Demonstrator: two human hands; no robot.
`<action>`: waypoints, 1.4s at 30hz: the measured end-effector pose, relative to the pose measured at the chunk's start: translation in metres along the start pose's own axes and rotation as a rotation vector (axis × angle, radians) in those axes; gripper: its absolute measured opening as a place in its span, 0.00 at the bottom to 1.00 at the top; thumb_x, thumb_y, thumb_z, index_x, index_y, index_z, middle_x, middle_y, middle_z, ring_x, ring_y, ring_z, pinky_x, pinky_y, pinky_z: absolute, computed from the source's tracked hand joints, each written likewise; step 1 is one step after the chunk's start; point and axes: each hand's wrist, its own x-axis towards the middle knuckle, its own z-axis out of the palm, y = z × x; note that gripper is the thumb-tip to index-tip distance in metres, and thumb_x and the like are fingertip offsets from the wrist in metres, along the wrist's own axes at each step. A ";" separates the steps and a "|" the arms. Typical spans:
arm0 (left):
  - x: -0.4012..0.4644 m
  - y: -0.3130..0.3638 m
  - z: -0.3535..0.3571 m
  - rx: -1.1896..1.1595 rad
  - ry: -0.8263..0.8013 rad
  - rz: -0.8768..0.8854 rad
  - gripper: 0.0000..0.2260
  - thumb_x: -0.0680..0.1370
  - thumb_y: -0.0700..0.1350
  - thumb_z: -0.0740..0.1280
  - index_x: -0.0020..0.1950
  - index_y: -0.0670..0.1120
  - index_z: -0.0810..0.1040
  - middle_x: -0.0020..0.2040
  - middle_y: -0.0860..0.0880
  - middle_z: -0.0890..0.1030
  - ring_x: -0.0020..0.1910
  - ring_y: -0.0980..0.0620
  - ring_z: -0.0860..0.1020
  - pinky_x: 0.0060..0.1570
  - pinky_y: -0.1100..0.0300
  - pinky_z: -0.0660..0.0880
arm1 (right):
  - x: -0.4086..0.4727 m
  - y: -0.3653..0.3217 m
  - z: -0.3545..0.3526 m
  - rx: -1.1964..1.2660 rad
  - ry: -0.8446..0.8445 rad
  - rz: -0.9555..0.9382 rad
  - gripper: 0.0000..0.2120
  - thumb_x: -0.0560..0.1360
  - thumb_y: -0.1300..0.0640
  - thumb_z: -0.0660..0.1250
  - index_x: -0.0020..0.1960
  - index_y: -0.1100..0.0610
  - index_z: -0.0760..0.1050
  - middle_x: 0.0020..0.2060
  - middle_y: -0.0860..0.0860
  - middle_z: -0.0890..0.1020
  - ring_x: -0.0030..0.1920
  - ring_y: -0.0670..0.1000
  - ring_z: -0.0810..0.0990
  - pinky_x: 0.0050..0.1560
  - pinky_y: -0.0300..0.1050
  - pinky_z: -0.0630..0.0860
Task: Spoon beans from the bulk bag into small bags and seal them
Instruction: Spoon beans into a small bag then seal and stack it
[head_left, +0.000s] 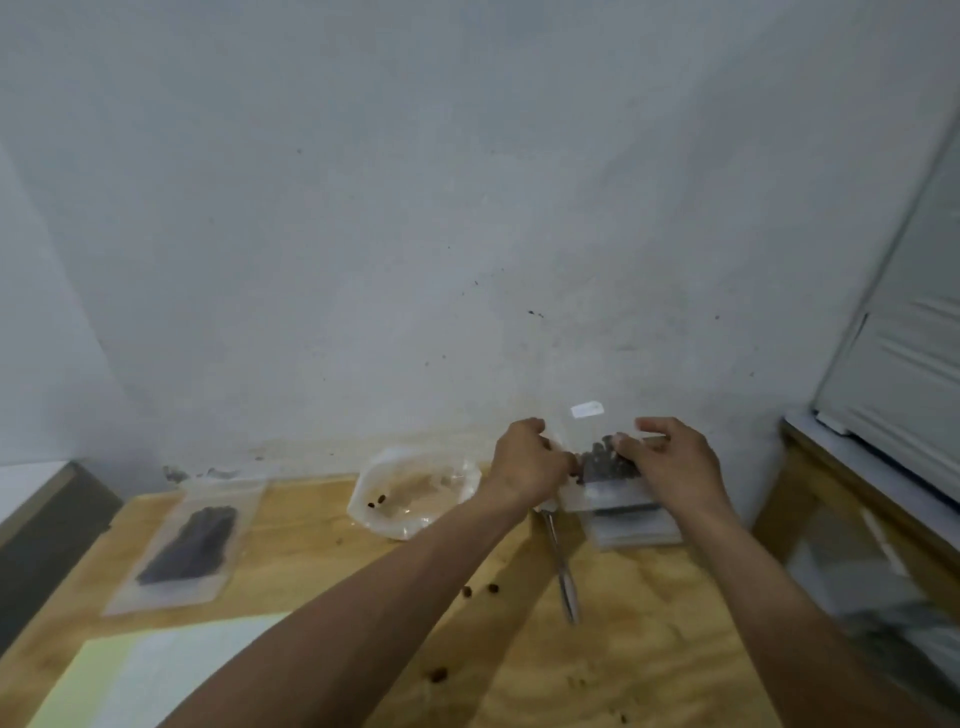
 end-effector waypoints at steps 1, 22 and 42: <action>0.003 0.000 0.011 0.055 -0.005 -0.004 0.16 0.75 0.38 0.74 0.61 0.39 0.77 0.47 0.42 0.84 0.50 0.44 0.83 0.44 0.58 0.76 | 0.001 0.009 -0.004 -0.059 0.002 0.011 0.23 0.76 0.50 0.73 0.67 0.59 0.77 0.60 0.57 0.83 0.59 0.56 0.81 0.59 0.48 0.76; 0.020 -0.022 0.032 0.361 0.123 0.099 0.22 0.81 0.51 0.68 0.72 0.41 0.75 0.67 0.43 0.78 0.64 0.45 0.78 0.60 0.57 0.74 | -0.001 0.033 0.007 -0.285 0.059 -0.029 0.24 0.81 0.45 0.63 0.71 0.58 0.74 0.66 0.59 0.77 0.65 0.59 0.76 0.63 0.52 0.73; -0.081 -0.138 -0.300 0.632 0.623 -0.152 0.19 0.80 0.51 0.64 0.66 0.41 0.79 0.63 0.41 0.80 0.61 0.42 0.79 0.58 0.52 0.75 | -0.126 -0.166 0.234 -0.249 -0.392 -0.589 0.18 0.81 0.46 0.62 0.66 0.54 0.77 0.62 0.48 0.79 0.63 0.50 0.77 0.59 0.47 0.74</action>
